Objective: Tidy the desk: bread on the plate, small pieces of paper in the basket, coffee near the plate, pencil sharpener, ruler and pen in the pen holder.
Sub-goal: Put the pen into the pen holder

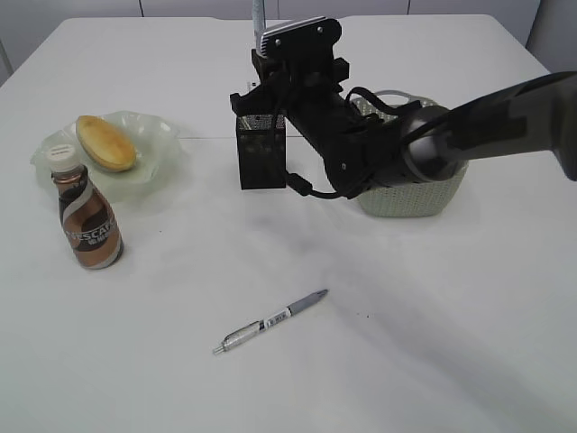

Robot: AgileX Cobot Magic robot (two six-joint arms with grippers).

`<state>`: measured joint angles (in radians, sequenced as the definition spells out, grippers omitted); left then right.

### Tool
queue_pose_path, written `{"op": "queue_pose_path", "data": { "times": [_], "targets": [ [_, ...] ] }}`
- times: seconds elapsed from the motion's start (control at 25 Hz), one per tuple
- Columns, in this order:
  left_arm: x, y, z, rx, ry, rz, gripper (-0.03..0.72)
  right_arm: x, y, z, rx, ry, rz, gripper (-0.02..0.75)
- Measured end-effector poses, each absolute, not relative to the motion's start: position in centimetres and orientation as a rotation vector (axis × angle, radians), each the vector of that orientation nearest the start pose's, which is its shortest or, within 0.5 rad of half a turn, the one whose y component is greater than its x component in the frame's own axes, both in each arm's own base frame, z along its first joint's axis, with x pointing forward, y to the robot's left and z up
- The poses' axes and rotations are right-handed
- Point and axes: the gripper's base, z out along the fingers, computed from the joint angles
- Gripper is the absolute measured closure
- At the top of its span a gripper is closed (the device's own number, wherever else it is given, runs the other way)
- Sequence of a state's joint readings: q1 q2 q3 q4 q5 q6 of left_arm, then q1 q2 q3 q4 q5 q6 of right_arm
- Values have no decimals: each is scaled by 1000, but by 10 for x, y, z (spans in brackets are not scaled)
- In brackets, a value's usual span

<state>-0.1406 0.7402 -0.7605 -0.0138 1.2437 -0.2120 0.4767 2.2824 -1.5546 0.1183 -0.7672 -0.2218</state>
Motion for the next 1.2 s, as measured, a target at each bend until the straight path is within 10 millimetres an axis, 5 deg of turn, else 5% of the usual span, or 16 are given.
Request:
{"op": "queue_pose_path", "data": {
  "times": [1.2],
  "targets": [
    [112,-13,314,-84,2578,-84,327,483,238,178,-331,1512,293,658]
  ]
}}
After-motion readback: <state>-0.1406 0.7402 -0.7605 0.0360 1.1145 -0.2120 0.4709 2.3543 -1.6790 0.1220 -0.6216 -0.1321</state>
